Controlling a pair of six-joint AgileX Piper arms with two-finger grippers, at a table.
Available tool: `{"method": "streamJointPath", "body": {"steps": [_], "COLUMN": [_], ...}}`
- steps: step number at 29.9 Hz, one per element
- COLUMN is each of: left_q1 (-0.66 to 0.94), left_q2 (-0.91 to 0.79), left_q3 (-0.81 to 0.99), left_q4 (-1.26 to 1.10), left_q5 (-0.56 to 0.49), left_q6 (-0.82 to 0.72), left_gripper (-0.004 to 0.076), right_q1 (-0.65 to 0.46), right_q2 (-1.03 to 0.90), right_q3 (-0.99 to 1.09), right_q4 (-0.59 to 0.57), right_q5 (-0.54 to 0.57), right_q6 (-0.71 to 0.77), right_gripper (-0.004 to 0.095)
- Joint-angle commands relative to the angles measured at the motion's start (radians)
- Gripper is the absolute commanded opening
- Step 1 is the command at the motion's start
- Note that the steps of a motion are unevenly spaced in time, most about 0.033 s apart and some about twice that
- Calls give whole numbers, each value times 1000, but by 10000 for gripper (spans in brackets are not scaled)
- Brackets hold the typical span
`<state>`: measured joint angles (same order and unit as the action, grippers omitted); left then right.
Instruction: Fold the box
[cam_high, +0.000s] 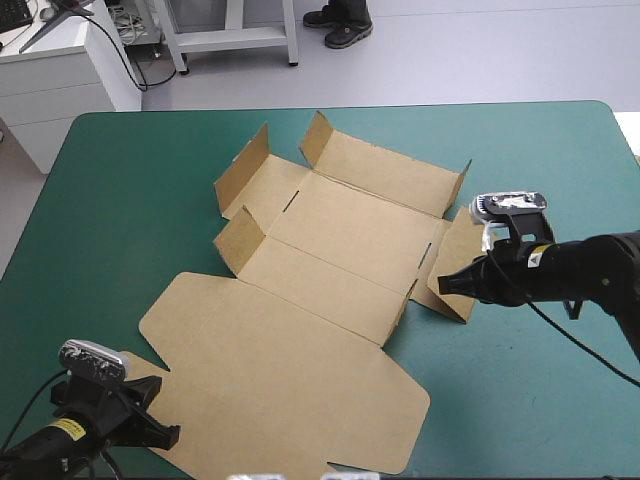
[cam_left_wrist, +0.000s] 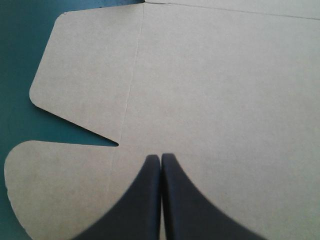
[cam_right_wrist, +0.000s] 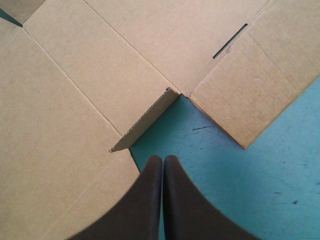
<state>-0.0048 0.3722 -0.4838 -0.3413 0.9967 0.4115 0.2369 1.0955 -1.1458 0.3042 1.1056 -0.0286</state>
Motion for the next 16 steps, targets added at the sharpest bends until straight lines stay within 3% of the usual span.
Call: {"method": "streamJointPath", "body": {"steps": [1, 11, 16], "left_q1": [-4, -4, -4], "left_q2": [11, 11, 11], "left_q3": [-35, -35, -35], "left_q4": [-39, -39, -37], "left_q5": [-47, -49, -49], "left_q6": [-1, -1, -1], "left_gripper": [-8, -8, -8], "right_q1": [28, 86, 86], "right_q2": [54, 187, 263], "right_q3": [-44, -44, -44], "right_q4": [26, 27, 93], "right_q5": [-4, 36, 145], "right_q6": [75, 310, 339], "right_gripper": [5, 12, 165]}}
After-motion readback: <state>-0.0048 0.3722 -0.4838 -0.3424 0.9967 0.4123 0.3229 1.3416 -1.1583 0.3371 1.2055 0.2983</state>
